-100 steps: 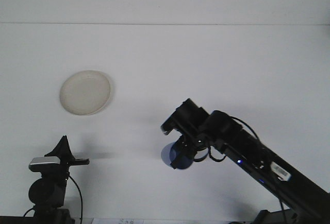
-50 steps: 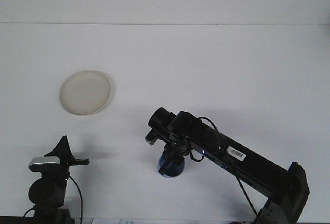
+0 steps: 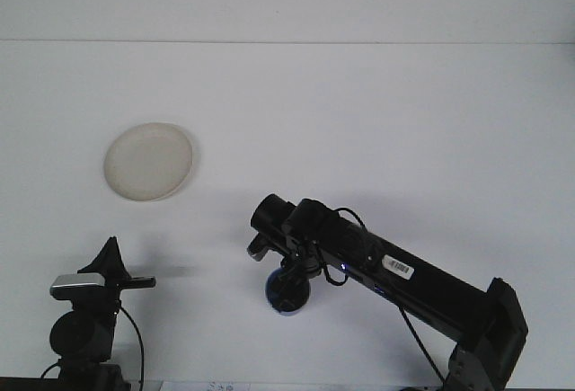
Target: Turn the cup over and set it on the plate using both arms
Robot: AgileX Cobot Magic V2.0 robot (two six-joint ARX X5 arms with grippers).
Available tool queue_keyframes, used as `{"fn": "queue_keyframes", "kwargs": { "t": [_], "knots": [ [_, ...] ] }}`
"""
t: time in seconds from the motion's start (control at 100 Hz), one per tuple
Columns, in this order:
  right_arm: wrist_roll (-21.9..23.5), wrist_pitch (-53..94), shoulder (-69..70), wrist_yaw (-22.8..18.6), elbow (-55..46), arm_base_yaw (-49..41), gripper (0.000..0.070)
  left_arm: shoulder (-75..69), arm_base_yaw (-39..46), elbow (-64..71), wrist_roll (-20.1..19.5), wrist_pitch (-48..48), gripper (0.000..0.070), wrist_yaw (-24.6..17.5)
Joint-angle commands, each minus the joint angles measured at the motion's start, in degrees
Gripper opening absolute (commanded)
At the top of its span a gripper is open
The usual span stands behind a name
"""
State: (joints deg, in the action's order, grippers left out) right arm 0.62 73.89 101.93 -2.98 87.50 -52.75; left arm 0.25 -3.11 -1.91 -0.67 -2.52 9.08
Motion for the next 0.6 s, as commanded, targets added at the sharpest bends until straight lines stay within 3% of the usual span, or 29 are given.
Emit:
{"fn": "queue_keyframes", "kwargs": {
  "t": [0.0,0.26,0.48,0.59],
  "knots": [
    [-0.7,-0.2,0.5,0.0,2.0,-0.4,0.0486,-0.1,0.1,1.1,0.2,-0.5,0.0013,0.0],
    [-1.5,-2.5,-8.8,1.2,3.1,1.2,0.0486,-0.1,0.1,1.1,0.2,-0.5,0.0012,0.0],
    [-0.9,-10.2,-25.9,7.4,2.4,2.2,0.0485,-0.1,0.1,1.1,0.2,-0.5,0.0012,0.0],
    [0.1,-15.8,-36.0,13.1,-1.6,2.1,0.0485,-0.1,0.1,1.1,0.2,-0.5,0.0013,0.0]
  ]
}}
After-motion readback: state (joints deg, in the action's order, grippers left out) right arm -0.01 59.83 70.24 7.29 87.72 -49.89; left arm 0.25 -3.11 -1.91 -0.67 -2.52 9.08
